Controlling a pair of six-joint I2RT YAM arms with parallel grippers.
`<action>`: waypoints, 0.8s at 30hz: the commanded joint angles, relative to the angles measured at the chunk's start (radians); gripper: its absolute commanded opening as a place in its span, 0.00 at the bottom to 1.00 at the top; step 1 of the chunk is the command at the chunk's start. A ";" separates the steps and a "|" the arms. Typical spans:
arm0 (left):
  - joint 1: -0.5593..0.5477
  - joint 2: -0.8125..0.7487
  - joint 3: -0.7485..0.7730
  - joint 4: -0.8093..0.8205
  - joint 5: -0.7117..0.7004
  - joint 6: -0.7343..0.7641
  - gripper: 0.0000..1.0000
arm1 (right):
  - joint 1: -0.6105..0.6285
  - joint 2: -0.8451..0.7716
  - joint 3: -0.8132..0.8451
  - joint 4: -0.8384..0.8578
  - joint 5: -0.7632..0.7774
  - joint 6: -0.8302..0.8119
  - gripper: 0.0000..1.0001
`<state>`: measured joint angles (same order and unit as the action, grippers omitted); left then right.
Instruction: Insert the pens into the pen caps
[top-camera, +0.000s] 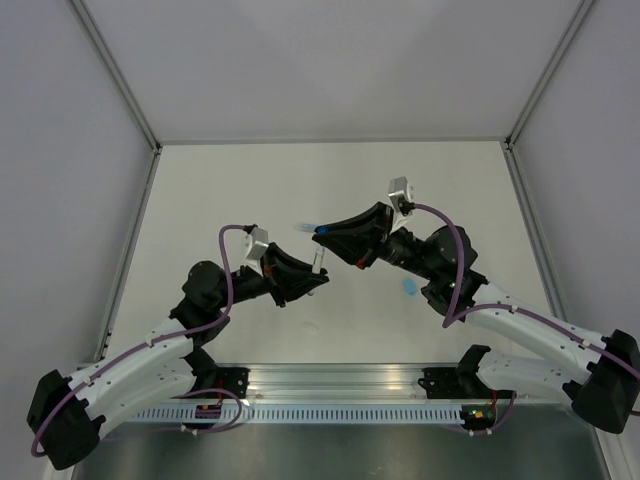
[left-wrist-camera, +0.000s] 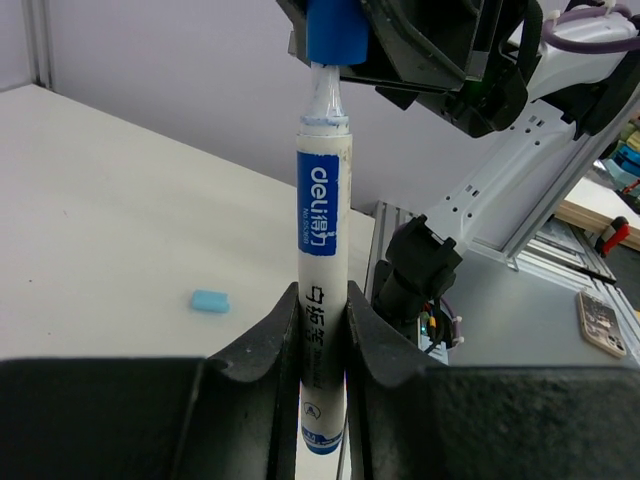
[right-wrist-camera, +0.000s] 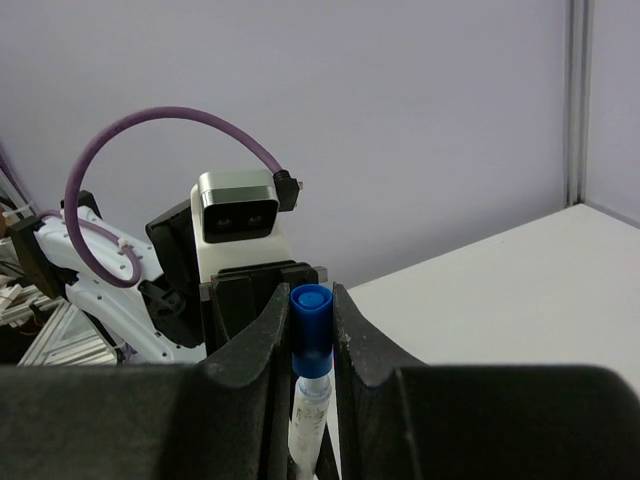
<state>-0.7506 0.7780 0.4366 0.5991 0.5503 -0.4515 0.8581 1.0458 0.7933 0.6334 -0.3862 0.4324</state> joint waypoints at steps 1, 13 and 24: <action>0.002 -0.016 -0.013 0.060 -0.062 -0.024 0.02 | 0.013 0.010 -0.020 0.163 -0.031 0.057 0.00; 0.004 -0.063 -0.076 0.153 -0.134 -0.065 0.02 | 0.067 0.075 -0.063 0.361 -0.003 0.080 0.00; 0.002 -0.098 -0.098 0.169 -0.171 -0.073 0.02 | 0.130 0.100 -0.063 0.292 0.036 -0.009 0.00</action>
<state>-0.7551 0.6918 0.3420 0.7105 0.4904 -0.4904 0.9565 1.1400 0.7265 0.9104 -0.3035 0.4400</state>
